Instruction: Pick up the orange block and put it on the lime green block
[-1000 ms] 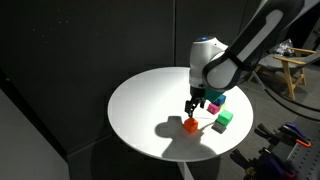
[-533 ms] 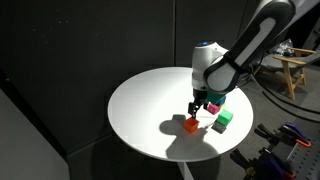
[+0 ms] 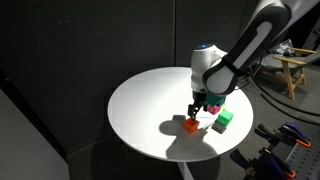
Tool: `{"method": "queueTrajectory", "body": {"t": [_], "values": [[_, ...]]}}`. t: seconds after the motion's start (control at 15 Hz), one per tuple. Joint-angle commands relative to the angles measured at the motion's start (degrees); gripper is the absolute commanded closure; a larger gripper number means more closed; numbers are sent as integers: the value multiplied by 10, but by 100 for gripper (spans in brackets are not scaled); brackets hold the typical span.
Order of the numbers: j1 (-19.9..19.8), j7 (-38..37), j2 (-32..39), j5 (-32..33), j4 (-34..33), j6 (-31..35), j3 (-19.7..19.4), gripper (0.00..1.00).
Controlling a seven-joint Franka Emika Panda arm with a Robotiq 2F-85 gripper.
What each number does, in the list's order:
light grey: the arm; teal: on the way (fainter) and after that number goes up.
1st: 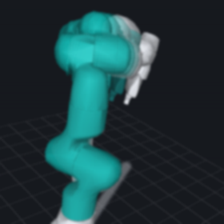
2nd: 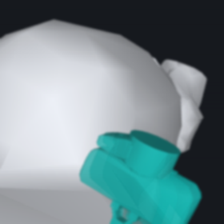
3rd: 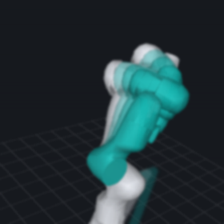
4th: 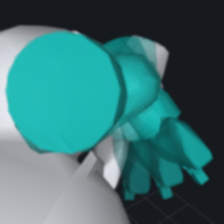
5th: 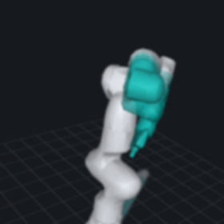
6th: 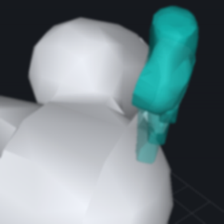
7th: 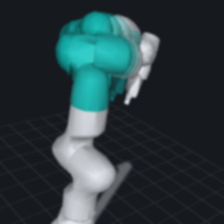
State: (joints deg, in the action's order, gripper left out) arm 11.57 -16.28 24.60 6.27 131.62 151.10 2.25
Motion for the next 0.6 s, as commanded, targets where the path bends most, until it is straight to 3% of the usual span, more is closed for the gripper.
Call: {"method": "queueTrajectory", "body": {"t": [0.0, 0.53], "values": [[16, -18, 10, -1, -15, -5, -8, 0], [30, -19, 29, 2, -29, -6, -14, 0]]}}
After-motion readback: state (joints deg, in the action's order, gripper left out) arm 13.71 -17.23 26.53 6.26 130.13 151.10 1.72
